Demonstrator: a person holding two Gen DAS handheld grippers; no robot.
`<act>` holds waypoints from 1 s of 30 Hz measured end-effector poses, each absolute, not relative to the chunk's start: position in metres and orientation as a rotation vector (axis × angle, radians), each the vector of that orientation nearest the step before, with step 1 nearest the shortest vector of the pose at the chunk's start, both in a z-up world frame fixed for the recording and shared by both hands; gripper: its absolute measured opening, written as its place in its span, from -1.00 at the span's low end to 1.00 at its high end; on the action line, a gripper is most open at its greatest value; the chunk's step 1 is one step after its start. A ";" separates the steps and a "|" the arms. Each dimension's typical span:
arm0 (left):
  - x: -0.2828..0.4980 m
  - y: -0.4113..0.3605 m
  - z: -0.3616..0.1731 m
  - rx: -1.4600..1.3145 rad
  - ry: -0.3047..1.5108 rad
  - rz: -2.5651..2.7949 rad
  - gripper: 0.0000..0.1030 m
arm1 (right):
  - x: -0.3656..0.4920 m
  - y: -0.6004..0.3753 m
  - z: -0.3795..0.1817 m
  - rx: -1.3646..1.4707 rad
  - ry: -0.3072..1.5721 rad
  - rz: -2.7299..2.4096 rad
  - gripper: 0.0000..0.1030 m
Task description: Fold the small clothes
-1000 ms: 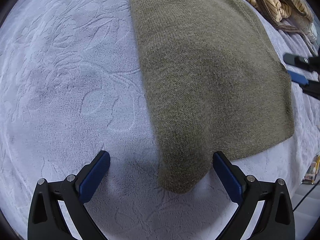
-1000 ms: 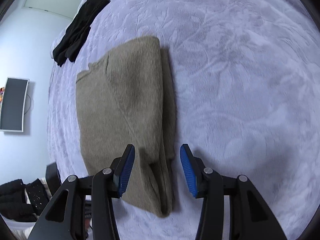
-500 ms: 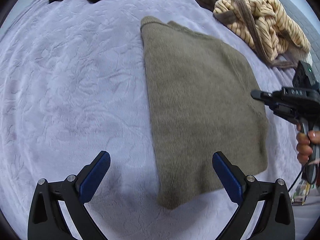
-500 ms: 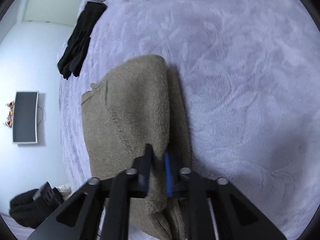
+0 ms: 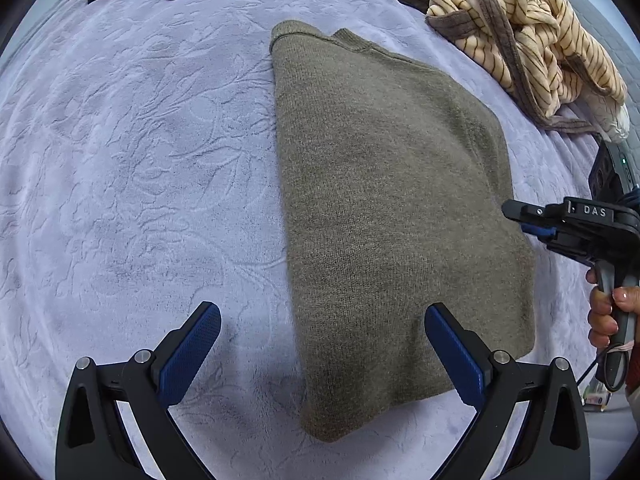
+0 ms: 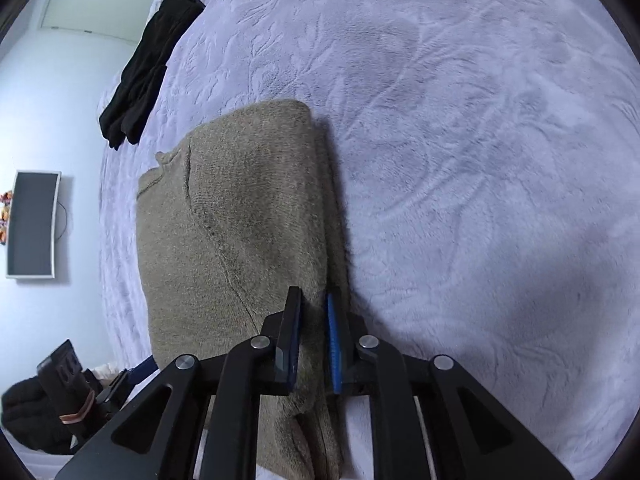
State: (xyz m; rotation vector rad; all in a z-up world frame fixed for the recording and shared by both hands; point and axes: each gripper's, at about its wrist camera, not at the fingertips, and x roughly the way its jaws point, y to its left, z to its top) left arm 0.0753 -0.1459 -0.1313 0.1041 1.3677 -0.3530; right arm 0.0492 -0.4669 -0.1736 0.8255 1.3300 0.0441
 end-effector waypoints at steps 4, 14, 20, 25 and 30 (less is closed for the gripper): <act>0.078 -0.144 -0.128 0.103 1.360 -0.356 0.98 | 0.041 -0.475 -0.172 0.851 1.326 0.039 -0.31; 0.085 -0.143 -0.127 0.038 1.371 -0.414 0.98 | 0.031 -0.481 -0.162 0.853 1.293 0.045 -0.03; 0.098 -0.144 -0.135 0.045 1.392 -0.426 0.98 | 0.036 -0.487 -0.164 0.861 1.271 0.077 -0.02; 0.106 -0.146 -0.142 0.035 1.391 -0.442 0.98 | 0.049 -0.487 -0.171 0.876 1.269 0.126 0.07; 0.114 -0.151 -0.148 0.030 1.391 -0.475 0.98 | 0.061 -0.491 -0.186 0.912 1.273 0.155 0.12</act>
